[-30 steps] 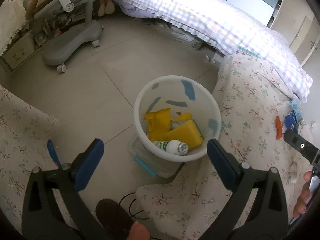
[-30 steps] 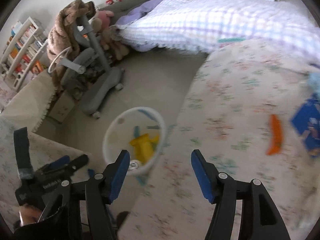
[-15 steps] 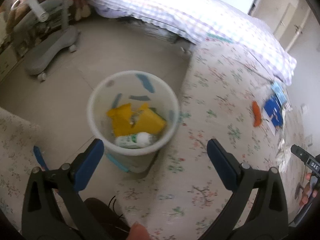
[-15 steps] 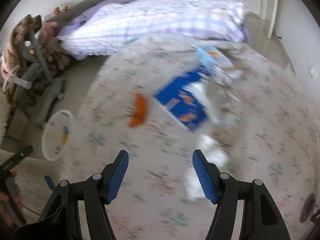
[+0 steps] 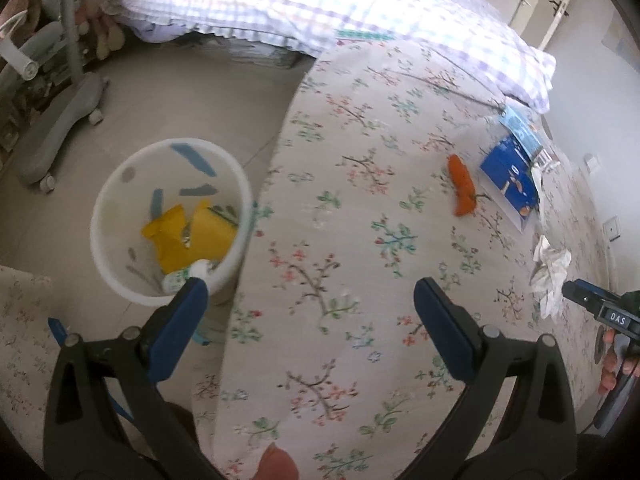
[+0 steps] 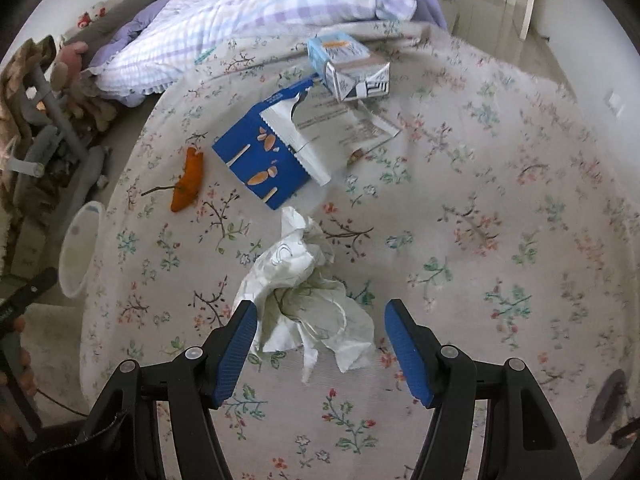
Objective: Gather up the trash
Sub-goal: 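Grasp the white crumpled plastic with the right tool while the left tool approaches the orange item, then grasp the orange item on the bed with the left tool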
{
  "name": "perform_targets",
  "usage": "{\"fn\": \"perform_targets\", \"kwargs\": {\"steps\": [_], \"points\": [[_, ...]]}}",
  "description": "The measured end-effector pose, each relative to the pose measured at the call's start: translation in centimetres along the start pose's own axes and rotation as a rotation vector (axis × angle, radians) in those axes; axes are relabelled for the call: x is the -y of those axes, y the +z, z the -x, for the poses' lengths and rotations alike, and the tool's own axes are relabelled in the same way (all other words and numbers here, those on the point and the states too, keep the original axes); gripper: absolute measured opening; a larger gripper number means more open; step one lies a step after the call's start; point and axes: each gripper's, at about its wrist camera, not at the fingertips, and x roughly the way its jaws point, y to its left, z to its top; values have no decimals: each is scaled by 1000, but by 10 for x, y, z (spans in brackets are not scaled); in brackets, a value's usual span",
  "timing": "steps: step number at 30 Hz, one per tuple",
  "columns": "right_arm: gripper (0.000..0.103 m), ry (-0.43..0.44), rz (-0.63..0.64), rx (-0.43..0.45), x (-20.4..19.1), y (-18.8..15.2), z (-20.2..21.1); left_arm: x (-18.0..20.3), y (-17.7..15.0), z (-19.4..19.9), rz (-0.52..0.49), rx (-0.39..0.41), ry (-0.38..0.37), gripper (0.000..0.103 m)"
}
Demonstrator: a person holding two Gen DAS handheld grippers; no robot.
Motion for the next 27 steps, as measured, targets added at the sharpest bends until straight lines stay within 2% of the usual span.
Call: {"fn": "perform_targets", "kwargs": {"steps": [4,7,10,12,15,18,22,25,27], "points": [[68,72,-17,-38,-1,1,-11,13,3,-7,-10,-18,-16,102],[67,87,-27,-58,-2,1,-19,24,5,-12,-15,-27,-36,102],[52,109,-36,-65,-1,2,-23,34,6,-14,-21,-32,-47,102],[38,131,-40,-68,-1,2,-23,41,7,-16,-22,-35,-59,102],[27,146,-41,-65,-1,1,-19,50,8,-17,-26,-37,-76,102],[26,125,-50,-12,6,3,-4,62,11,-21,-37,-40,-86,102],[26,110,-111,52,24,6,14,82,18,-30,-82,-37,-62,102],[26,92,-155,71,37,10,19,97,23,-37,-107,-15,-75,93],[26,78,-162,73,42,13,17,111,25,-46,-123,0,-102,80]]}}
